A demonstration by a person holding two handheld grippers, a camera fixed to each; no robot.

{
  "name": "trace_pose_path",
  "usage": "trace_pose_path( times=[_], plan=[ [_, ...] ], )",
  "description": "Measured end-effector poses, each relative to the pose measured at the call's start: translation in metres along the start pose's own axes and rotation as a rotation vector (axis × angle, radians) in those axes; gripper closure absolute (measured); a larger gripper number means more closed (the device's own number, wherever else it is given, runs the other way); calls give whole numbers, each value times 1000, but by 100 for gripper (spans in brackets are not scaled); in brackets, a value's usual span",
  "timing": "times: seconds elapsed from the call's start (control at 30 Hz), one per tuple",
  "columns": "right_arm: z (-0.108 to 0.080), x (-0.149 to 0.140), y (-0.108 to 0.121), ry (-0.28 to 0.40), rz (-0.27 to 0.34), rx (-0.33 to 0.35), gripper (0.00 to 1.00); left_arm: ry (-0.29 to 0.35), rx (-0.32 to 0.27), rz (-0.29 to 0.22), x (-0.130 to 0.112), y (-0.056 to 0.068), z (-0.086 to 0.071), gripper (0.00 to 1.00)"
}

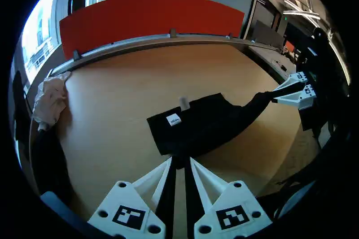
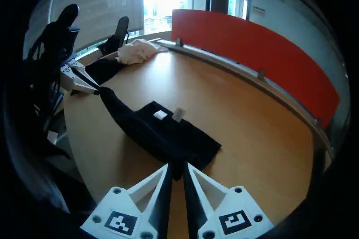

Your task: Fold towel

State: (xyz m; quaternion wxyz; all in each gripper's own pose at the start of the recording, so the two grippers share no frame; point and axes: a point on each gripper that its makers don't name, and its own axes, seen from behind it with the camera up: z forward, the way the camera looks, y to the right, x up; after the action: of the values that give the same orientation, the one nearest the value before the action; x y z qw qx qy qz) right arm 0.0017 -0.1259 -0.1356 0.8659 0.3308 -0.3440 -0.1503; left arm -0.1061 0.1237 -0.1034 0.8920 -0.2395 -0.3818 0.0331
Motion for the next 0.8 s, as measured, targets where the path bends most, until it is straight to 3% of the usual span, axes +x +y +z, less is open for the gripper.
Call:
trace_pose_path(
  times=[0.2, 0.8],
  plan=[
    [9, 1, 5, -11, -3, 4, 84, -3, -4, 1, 5, -3, 9, 88],
    [54, 7, 44, -54, -8, -16, 84, 9, 28, 5, 29, -33, 60, 88]
  ],
)
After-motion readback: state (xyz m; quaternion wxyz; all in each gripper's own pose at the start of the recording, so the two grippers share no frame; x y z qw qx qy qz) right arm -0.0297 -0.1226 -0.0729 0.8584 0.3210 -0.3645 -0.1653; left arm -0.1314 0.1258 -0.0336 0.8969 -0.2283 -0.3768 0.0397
